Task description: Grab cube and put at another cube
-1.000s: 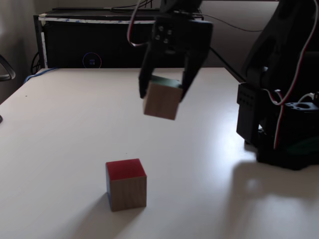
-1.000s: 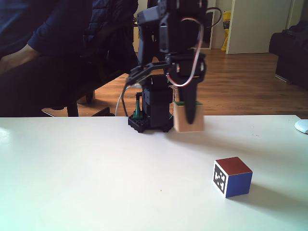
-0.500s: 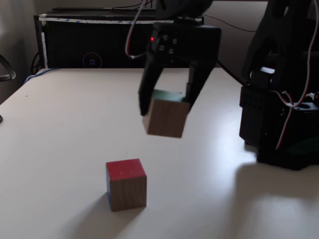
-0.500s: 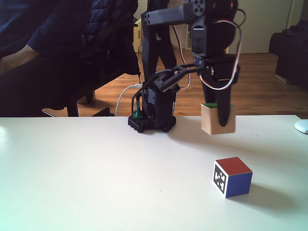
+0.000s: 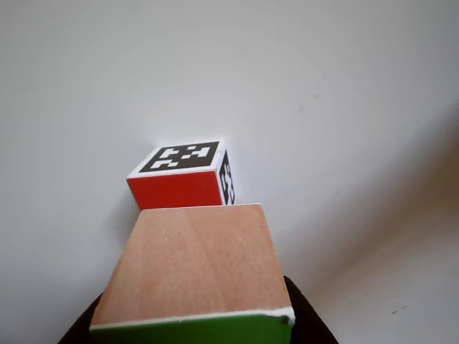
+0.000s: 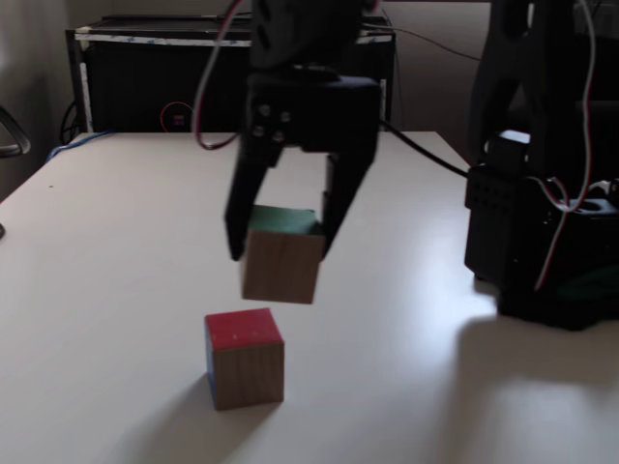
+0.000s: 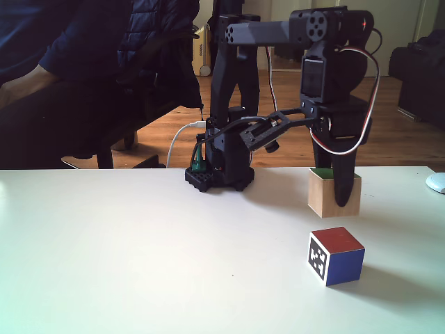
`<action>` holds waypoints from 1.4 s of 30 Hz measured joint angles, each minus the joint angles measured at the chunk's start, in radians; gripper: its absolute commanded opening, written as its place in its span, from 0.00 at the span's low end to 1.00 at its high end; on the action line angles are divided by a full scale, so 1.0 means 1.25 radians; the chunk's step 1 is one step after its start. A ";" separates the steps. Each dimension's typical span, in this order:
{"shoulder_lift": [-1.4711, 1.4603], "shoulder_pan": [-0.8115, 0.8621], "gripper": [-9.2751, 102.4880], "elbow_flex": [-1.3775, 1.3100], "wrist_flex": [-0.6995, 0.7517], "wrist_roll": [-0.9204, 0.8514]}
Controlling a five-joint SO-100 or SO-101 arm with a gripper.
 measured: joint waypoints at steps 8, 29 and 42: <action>-0.085 0.002 0.14 -0.086 0.000 0.011; -0.152 0.040 0.18 -0.121 0.000 0.010; -0.152 0.048 0.45 -0.123 0.023 0.017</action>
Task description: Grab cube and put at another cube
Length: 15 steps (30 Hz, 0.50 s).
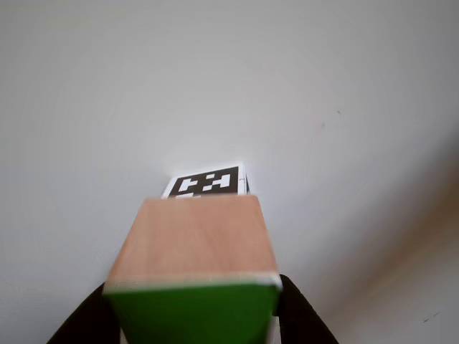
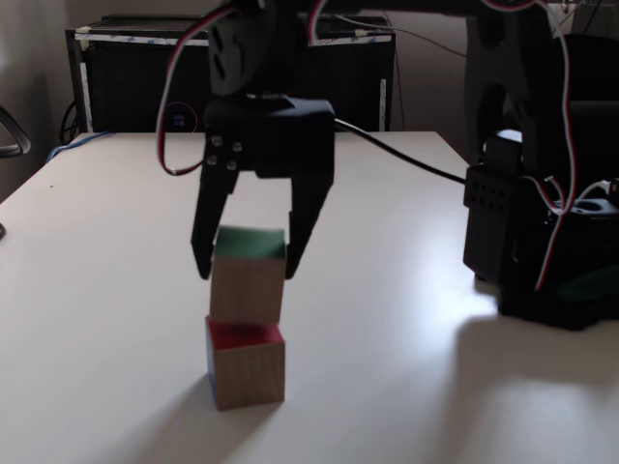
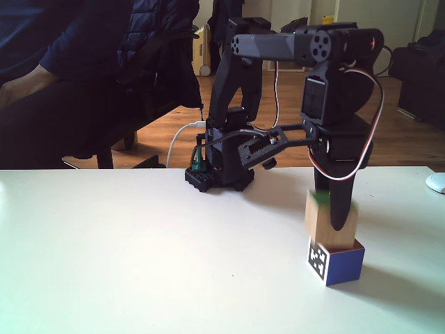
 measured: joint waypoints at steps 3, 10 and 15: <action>0.000 0.001 0.47 0.000 0.006 -0.004; 0.000 0.001 0.50 0.000 0.022 0.001; 0.011 0.002 0.51 -0.007 0.058 0.011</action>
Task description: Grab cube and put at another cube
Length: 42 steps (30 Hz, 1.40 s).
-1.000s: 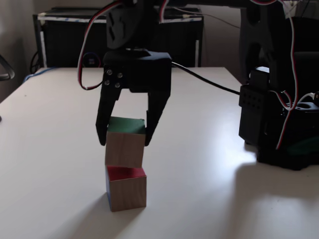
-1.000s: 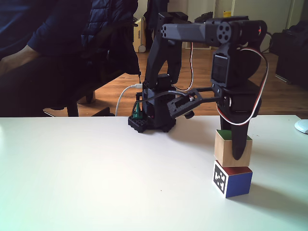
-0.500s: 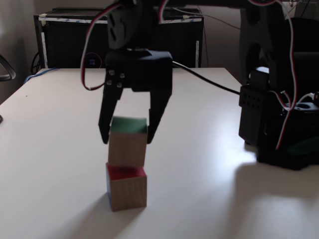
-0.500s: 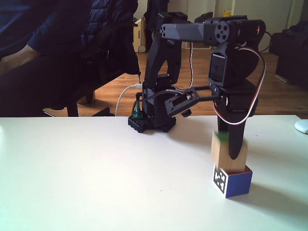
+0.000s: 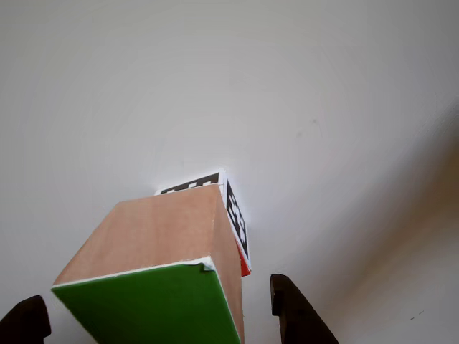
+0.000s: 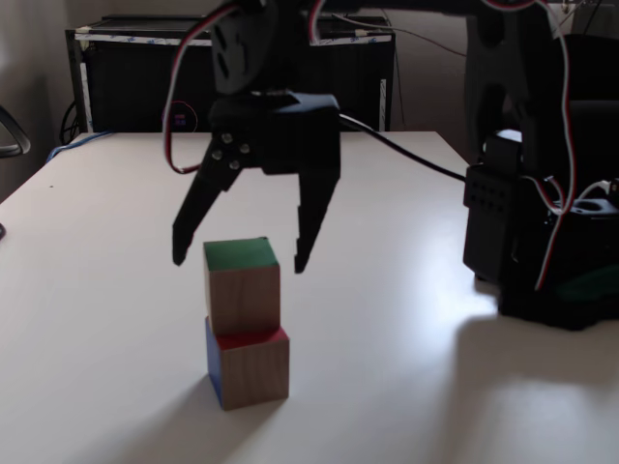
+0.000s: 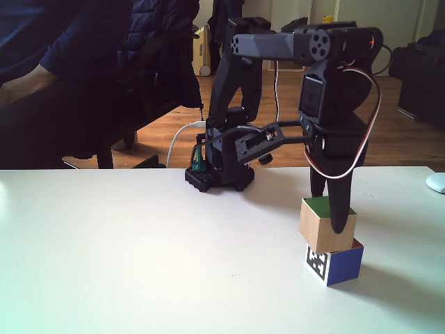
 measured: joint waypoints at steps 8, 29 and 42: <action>0.281 -0.010 0.46 0.000 0.029 0.000; 1.182 0.315 0.08 0.833 -0.398 -0.268; 1.395 0.291 0.08 1.093 -0.423 -0.306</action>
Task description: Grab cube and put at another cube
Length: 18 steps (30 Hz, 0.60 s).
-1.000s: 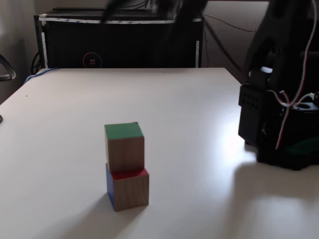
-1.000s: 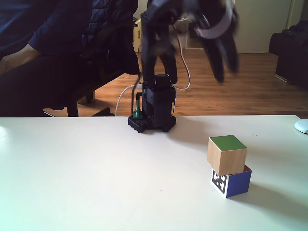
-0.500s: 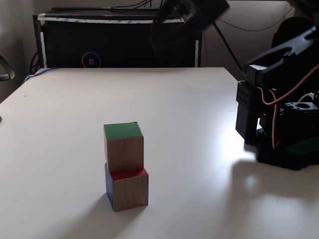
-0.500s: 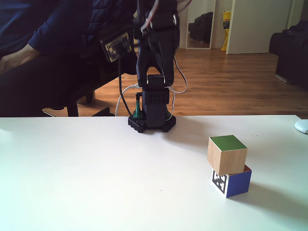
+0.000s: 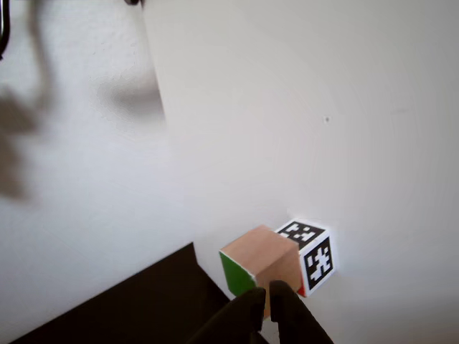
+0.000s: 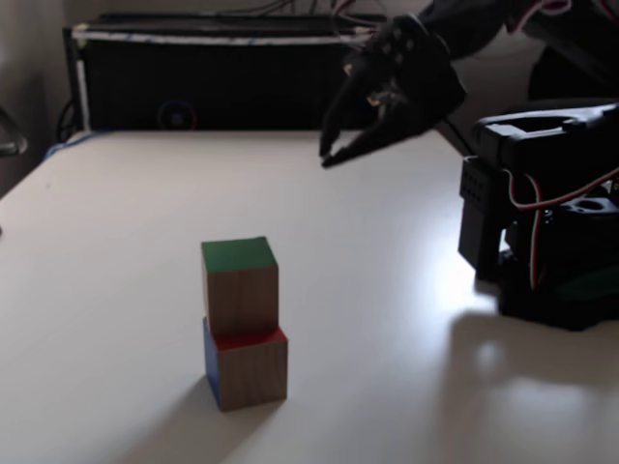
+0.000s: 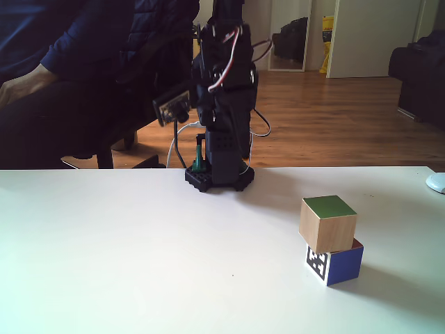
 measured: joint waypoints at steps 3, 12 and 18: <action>0.074 0.021 0.08 0.070 0.000 -0.021; 0.175 0.072 0.08 0.253 0.005 -0.071; 0.184 0.067 0.08 0.361 0.001 -0.079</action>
